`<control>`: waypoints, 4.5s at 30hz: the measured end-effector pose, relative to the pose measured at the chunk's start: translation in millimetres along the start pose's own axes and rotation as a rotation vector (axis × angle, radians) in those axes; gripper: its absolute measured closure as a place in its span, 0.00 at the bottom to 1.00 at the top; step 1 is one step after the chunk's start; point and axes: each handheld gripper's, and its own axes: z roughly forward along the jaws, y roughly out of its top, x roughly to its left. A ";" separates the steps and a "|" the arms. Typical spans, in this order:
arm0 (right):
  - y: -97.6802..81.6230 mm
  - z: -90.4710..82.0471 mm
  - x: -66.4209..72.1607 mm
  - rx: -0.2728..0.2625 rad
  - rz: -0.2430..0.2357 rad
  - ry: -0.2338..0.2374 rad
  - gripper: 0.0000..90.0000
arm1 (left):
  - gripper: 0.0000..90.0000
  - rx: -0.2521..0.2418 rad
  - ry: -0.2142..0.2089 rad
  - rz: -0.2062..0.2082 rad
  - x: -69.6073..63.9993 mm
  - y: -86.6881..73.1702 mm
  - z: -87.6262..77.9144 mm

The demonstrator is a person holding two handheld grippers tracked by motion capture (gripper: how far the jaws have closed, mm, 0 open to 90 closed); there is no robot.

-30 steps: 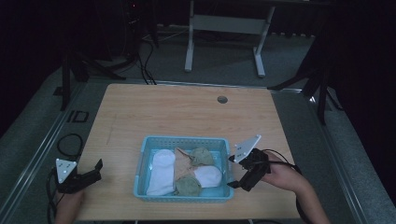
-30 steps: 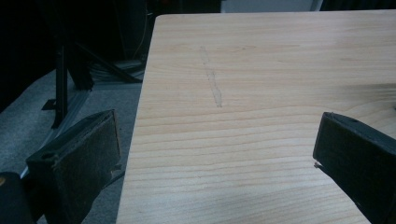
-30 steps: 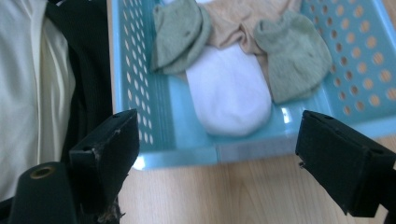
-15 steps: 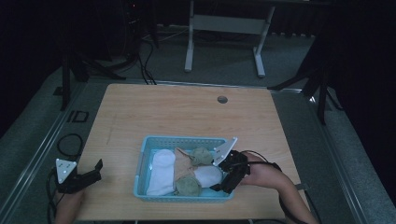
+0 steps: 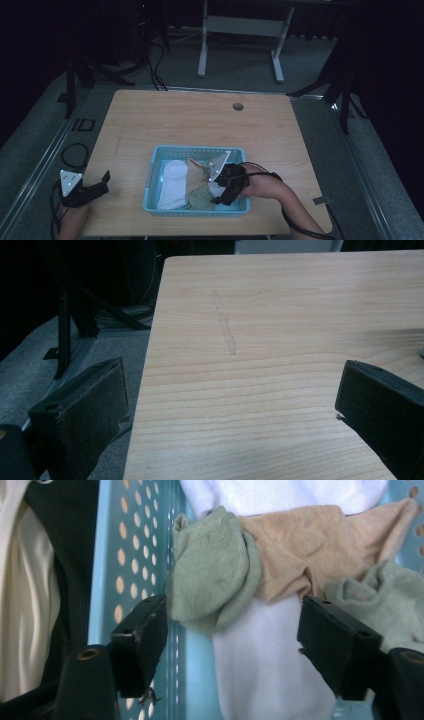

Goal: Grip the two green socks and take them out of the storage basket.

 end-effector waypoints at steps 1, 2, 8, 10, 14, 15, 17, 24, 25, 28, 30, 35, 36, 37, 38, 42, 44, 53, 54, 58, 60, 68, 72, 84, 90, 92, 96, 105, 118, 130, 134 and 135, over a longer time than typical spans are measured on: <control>1.6 2.3 -0.3 0.006 -0.001 -0.003 0.37 | 0.00 0.000 0.000 0.001 -0.2 0.0 0.0; 2.8 4.3 -0.9 0.006 0.000 -0.002 0.39 | 0.00 0.001 -0.001 0.004 -0.2 0.0 0.0; 9.6 15.8 -1.6 0.038 -0.010 0.003 0.43 | 0.00 0.000 0.000 0.004 -0.2 0.0 -0.1; 10.3 17.7 -1.8 0.042 -0.007 0.011 0.44 | 0.00 -0.001 0.000 0.004 -0.5 -0.1 -0.1; 12.4 27.3 -4.4 0.061 -0.006 0.024 0.47 | 0.00 -0.001 0.001 0.006 -0.8 -0.1 -0.2; 12.8 28.8 -4.7 0.064 -0.007 0.026 0.50 | 0.00 -0.001 0.001 0.005 -0.7 -0.1 -0.3; 13.3 31.4 -4.6 0.079 -0.009 0.037 0.52 | 0.00 -0.001 0.001 0.005 -0.7 -0.1 -0.2; 15.5 35.6 -3.3 0.110 -0.035 0.035 0.72 | 0.00 -0.002 0.001 0.005 -0.8 -0.1 -0.2; 16.2 35.2 -3.0 0.113 -0.035 0.034 0.77 | 0.00 -0.002 0.001 0.006 -0.8 -0.1 -0.2; 17.4 33.6 -1.8 0.123 -0.042 0.035 0.86 | 0.00 -0.001 0.002 0.006 -0.8 -0.1 -0.2; 18.7 32.7 -0.4 0.127 -0.047 0.032 0.87 | 0.00 -0.001 0.003 0.005 -0.8 -0.1 -0.2; 21.0 27.1 1.9 0.108 -0.058 0.019 0.87 | 0.00 0.001 0.003 0.006 -0.8 0.0 -0.1; 21.7 25.3 2.1 0.102 -0.055 0.014 0.87 | 0.00 0.000 0.003 0.006 -0.8 0.0 -0.1; 22.3 23.6 2.4 0.094 -0.053 0.012 0.85 | 0.00 0.000 0.003 0.006 -0.9 0.0 -0.1; 22.9 22.0 2.2 0.090 -0.048 0.004 0.85 | 0.00 0.000 0.003 0.006 -0.8 0.0 -0.1; 26.2 12.4 1.5 0.083 -0.061 -0.021 0.87 | 0.00 0.002 0.003 0.006 -0.7 0.1 0.2; 28.0 6.1 1.9 0.068 -0.063 -0.045 0.88 | 0.00 0.002 0.004 0.006 -0.6 0.1 0.3; 33.3 -23.2 0.7 0.051 -0.079 -0.083 0.89 | 0.00 0.002 0.006 0.005 -0.5 0.1 0.2; 33.4 -26.9 0.1 0.051 -0.084 -0.092 0.89 | 0.00 0.002 0.006 0.005 -0.4 0.1 0.2; 33.3 -46.2 -0.5 0.035 -0.076 -0.119 0.89 | 0.00 0.002 0.006 0.001 -0.4 0.1 0.4; 32.4 -57.3 -1.7 0.011 -0.072 -0.126 0.89 | 0.00 0.003 0.006 0.004 -0.4 0.2 0.4; 23.0 -92.9 -2.3 -0.030 -0.048 -0.167 0.89 | 0.00 0.005 0.009 -0.001 -0.6 0.3 0.6; 13.0 -109.7 -2.9 -0.044 -0.030 -0.189 0.89 | 0.00 0.006 0.008 0.000 -0.5 0.3 0.7; -30.5 -141.5 -10.8 -0.050 0.079 -0.247 0.89 | 0.00 0.009 0.011 -0.002 -0.5 0.4 0.8; -62.1 -150.0 -15.4 -0.045 0.151 -0.276 0.89 | 0.00 0.008 0.012 0.000 -0.7 0.4 0.9; -73.5 -151.8 -16.3 -0.043 0.177 -0.280 0.89 | 0.00 0.009 0.012 0.000 -0.6 0.4 1.0; -96.8 -150.8 -16.1 -0.028 0.230 -0.292 0.89 | 0.00 0.008 0.014 -0.002 -0.7 0.4 1.0; -139.4 -134.8 -11.7 -0.029 0.316 -0.258 0.89 | 0.00 0.007 0.014 -0.002 -0.7 0.3 0.8; -173.7 -101.2 -8.6 -0.019 0.378 -0.193 0.89 | 0.00 0.008 0.016 -0.002 -0.7 0.4 0.8; -195.3 -72.6 -14.8 0.030 0.448 -0.161 0.86 | 0.00 0.007 0.016 0.000 -0.9 0.3 0.9; -196.2 -73.6 -16.3 0.024 0.456 -0.174 0.70 | 0.00 0.007 0.017 -0.001 -0.8 0.3 0.9; -195.6 -74.7 -16.7 0.025 0.462 -0.180 0.64 | 0.00 0.008 0.016 -0.001 -0.8 0.4 0.9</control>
